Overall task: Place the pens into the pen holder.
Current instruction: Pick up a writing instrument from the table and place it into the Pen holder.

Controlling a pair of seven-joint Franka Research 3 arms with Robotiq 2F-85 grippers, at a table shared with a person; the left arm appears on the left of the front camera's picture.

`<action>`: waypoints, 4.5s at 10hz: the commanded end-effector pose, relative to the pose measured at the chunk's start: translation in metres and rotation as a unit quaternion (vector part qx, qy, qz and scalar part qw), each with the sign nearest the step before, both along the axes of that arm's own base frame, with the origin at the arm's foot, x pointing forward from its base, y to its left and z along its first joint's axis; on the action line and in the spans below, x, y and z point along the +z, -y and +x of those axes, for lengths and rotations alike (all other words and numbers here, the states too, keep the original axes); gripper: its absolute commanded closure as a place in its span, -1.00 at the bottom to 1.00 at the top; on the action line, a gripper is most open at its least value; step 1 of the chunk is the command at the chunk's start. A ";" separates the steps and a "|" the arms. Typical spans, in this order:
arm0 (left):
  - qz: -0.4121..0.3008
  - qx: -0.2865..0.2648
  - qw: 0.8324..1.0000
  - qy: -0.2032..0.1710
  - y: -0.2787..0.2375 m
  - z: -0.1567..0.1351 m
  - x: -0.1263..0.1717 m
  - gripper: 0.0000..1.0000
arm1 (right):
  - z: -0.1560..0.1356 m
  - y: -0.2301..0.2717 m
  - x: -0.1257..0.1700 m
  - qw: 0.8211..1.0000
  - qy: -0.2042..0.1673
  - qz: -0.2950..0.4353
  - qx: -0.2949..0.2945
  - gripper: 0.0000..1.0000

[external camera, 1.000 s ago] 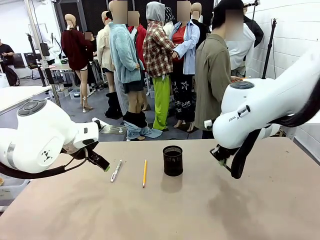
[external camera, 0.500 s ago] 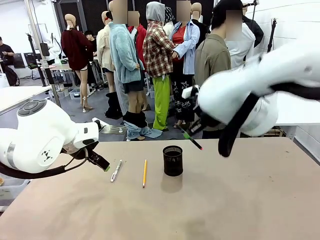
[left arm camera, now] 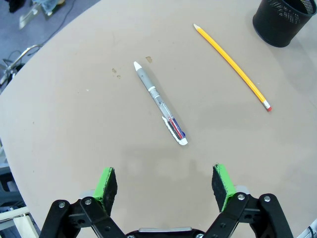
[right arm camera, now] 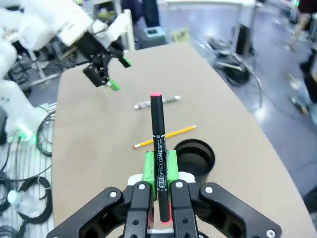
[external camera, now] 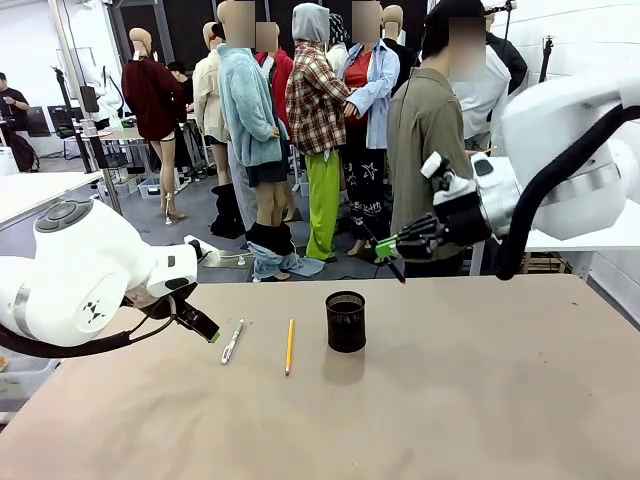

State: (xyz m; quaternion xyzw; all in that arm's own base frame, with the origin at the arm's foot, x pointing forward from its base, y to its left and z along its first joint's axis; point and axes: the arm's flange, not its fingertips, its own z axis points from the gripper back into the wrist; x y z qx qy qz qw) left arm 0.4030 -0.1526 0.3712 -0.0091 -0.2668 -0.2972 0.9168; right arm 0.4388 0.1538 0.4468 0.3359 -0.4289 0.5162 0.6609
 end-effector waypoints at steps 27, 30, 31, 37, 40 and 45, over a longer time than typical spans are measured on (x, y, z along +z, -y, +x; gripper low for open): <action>-0.001 0.002 1.000 0.000 -0.002 0.000 0.000 -1.00 | 0.162 -0.058 -0.159 0.964 -0.047 0.130 0.226 1.00; -0.001 0.002 1.000 0.000 -0.002 0.000 0.000 -1.00 | 0.160 -0.057 -0.162 0.964 -0.052 0.129 0.226 0.44; -0.001 0.002 1.000 0.000 -0.002 0.000 0.000 -1.00 | 0.159 -0.056 -0.161 0.964 -0.051 0.127 0.226 0.05; -0.001 0.002 1.000 0.000 -0.002 0.000 0.000 -1.00 | 0.094 0.017 -0.103 0.985 -0.015 0.071 0.158 -0.24; -0.001 0.002 1.000 0.000 -0.002 0.000 0.000 -1.00 | 0.047 0.093 -0.071 0.997 0.035 0.046 0.049 -0.24; -0.001 0.002 1.000 0.000 -0.002 0.000 0.000 -1.00 | -0.003 0.180 -0.013 0.966 -0.074 0.008 -0.248 -0.24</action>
